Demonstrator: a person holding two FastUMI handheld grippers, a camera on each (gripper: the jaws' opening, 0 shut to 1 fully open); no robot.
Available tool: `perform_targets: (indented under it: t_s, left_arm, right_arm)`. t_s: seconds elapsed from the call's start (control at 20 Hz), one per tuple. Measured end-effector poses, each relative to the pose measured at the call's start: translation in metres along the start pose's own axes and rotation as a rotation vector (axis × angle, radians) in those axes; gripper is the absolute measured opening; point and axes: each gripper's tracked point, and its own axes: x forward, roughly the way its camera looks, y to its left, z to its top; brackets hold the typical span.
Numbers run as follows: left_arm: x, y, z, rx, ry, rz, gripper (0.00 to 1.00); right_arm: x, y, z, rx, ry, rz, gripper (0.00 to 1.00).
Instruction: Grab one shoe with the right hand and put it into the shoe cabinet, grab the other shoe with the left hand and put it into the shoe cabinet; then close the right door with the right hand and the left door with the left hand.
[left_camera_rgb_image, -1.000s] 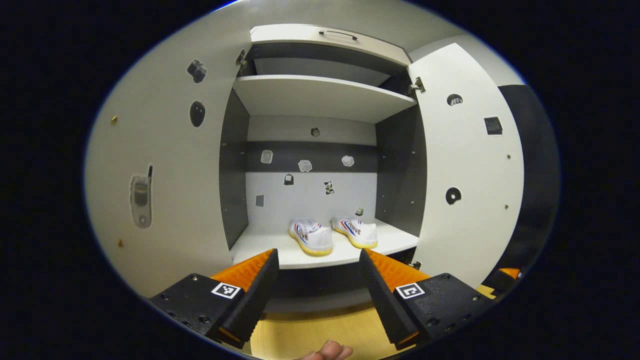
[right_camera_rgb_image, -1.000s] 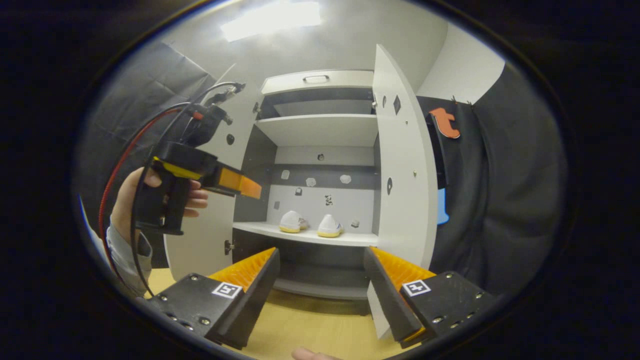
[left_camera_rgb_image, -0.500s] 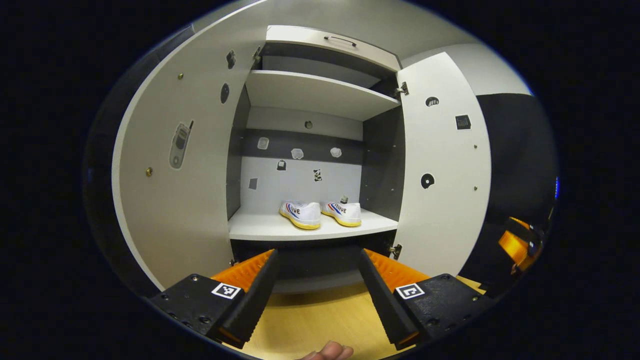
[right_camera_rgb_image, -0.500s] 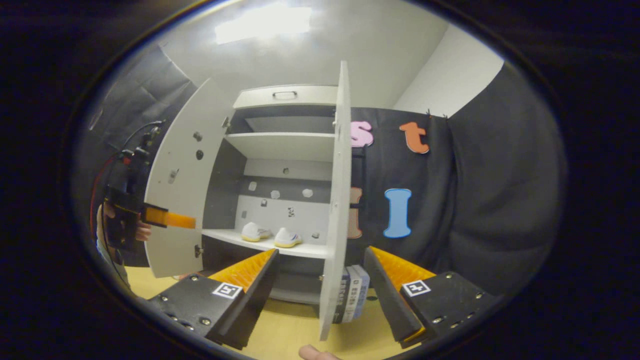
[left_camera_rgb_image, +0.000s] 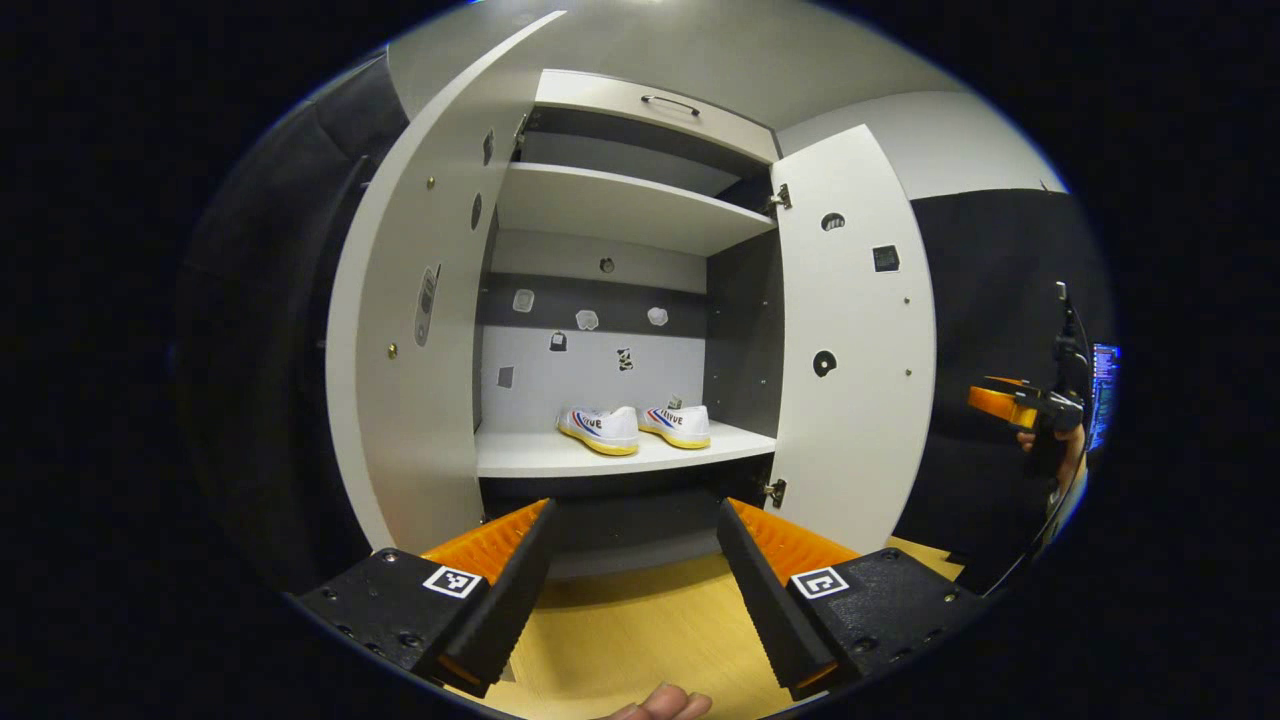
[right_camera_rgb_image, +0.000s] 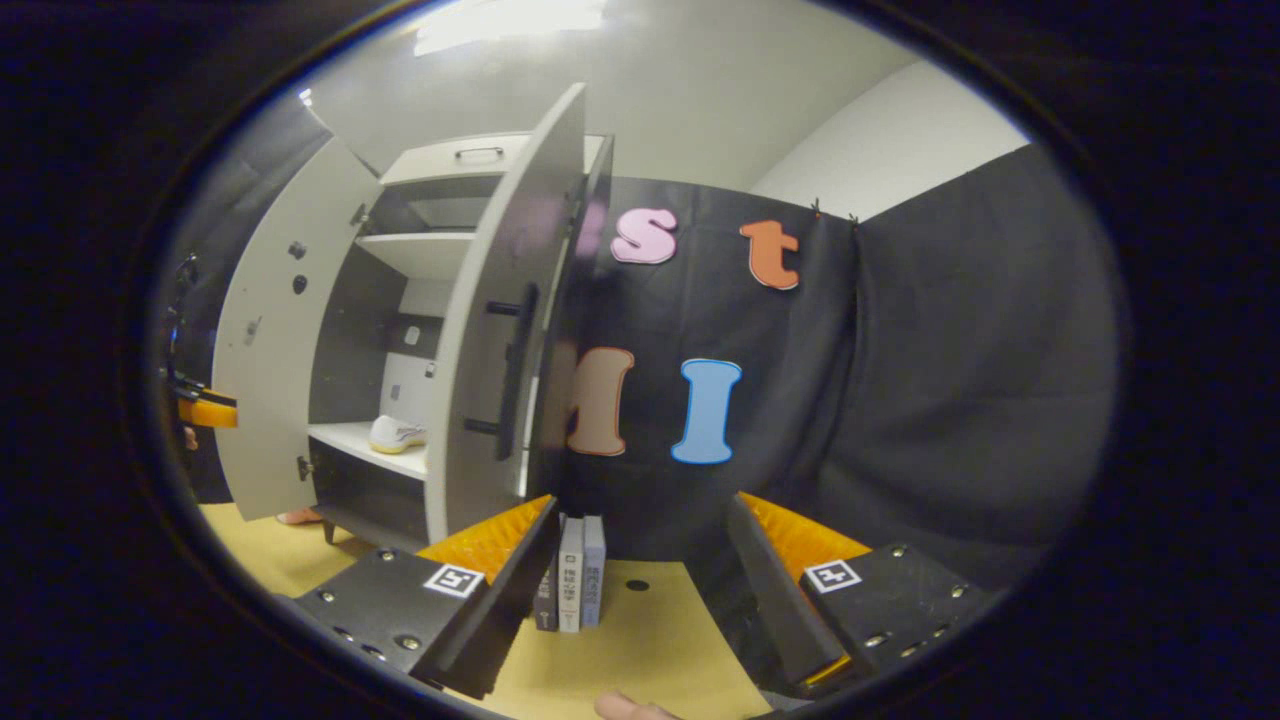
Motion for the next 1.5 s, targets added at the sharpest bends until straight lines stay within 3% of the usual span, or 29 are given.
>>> perform_targets:
  t_s: [0.2, 0.4, 0.65, 0.85, 1.0, 1.05, 1.15, 1.2, 1.45, 1.5]
  left_arm:
    - [-0.02, 0.002, -0.002, -0.005, 0.001, 0.017, 0.96]
    - [-0.045, 0.006, -0.014, -0.033, -0.002, 0.023, 0.96]
    - [-0.078, 0.012, -0.038, -0.099, 0.01, 0.022, 0.97]
    - [-0.099, 0.002, -0.049, -0.098, 0.03, -0.006, 0.96]
    - [-0.113, -0.006, -0.042, -0.106, 0.015, -0.018, 1.0]
    - [-0.116, -0.01, -0.039, -0.097, 0.012, -0.017, 0.96]
    - [-0.122, -0.02, -0.032, -0.071, -0.008, -0.019, 0.97]
    - [-0.125, -0.025, -0.025, -0.064, -0.026, -0.025, 0.97]
    - [-0.13, -0.042, -0.018, -0.055, -0.04, -0.026, 0.96]
    - [-0.132, -0.043, -0.017, -0.059, -0.038, -0.024, 0.96]
  right_arm:
    - [0.036, -0.044, 0.011, 0.068, 0.056, -0.05, 1.0]
    - [0.069, -0.038, 0.036, 0.152, 0.023, -0.011, 1.0]
    - [0.087, 0.006, 0.027, 0.095, 0.072, 0.068, 1.0]
    - [0.091, 0.029, 0.028, 0.144, 0.074, 0.069, 1.0]
    - [0.082, 0.079, 0.029, 0.178, 0.085, 0.18, 1.0]
    - [0.08, 0.077, 0.025, 0.154, 0.1, 0.172, 0.92]
    - [0.077, 0.076, 0.016, 0.1, 0.135, 0.145, 0.9]
    - [0.076, 0.075, 0.022, 0.098, 0.128, 0.129, 0.94]
    - [0.071, 0.078, 0.029, 0.096, 0.143, 0.067, 0.9]
    - [0.071, 0.08, 0.03, 0.086, 0.141, 0.061, 0.93]
